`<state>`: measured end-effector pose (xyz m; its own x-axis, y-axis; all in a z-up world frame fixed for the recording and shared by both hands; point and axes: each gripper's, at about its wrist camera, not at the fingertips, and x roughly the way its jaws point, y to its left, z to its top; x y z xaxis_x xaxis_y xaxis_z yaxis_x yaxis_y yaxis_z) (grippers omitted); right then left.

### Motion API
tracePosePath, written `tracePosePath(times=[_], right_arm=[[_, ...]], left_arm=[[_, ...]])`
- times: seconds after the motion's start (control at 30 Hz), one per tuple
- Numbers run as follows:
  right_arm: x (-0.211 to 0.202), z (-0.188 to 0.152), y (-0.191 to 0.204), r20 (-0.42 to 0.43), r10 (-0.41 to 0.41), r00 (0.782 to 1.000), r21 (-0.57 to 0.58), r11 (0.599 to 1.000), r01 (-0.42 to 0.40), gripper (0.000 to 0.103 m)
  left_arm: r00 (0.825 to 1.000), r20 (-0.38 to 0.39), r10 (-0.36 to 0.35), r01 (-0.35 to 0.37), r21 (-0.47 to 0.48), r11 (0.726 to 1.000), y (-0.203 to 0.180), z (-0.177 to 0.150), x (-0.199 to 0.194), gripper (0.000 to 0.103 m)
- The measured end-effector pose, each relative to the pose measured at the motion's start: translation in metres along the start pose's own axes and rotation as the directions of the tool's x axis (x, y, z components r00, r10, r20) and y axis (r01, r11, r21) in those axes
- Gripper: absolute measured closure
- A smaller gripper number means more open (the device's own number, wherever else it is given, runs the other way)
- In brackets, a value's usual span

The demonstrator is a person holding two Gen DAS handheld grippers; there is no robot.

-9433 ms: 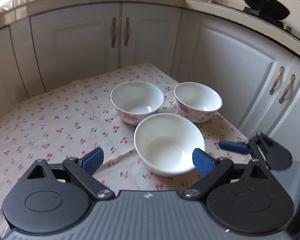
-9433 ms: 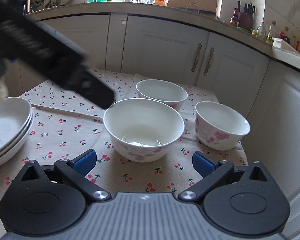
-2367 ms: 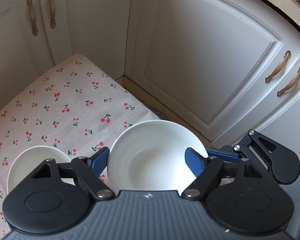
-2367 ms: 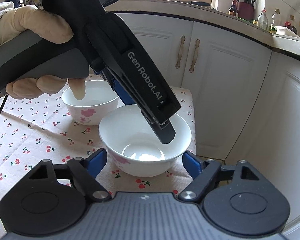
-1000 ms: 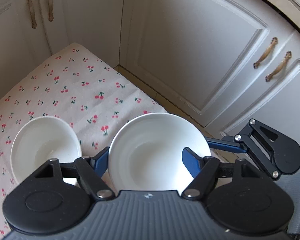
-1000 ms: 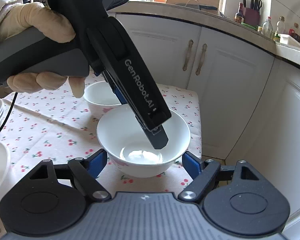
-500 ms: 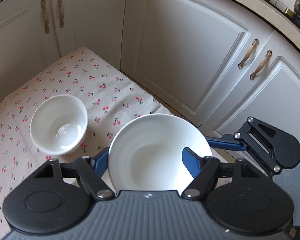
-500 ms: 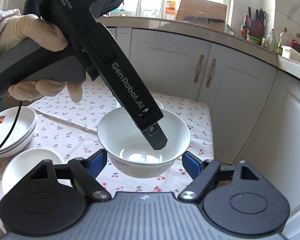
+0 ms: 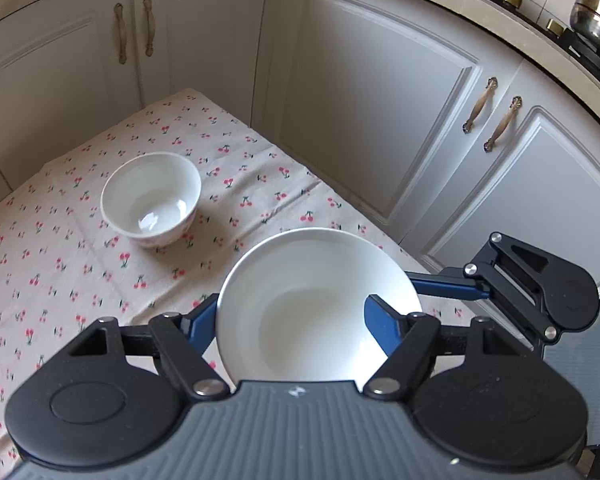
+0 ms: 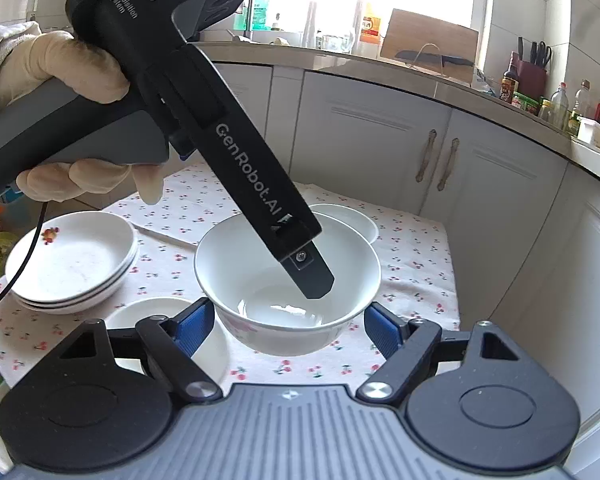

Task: Organize plates and bowls
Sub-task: 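Lift the held bowl with the left tool and carry it toward the plates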

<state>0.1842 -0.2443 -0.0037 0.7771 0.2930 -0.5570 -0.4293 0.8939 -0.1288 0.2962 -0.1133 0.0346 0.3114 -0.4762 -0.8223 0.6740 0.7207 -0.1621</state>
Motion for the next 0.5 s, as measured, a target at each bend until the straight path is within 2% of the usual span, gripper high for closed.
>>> tracePosePath(times=[0.5], right_arm=[[-0.014,-0.005,0.047,-0.007,0.011,1.0,-0.025,1.0,-0.011,0.018]], left_arm=[[1.0,0.023,-0.004,0.005,-0.036,0.999,0.006,-0.048,-0.024,0.028]])
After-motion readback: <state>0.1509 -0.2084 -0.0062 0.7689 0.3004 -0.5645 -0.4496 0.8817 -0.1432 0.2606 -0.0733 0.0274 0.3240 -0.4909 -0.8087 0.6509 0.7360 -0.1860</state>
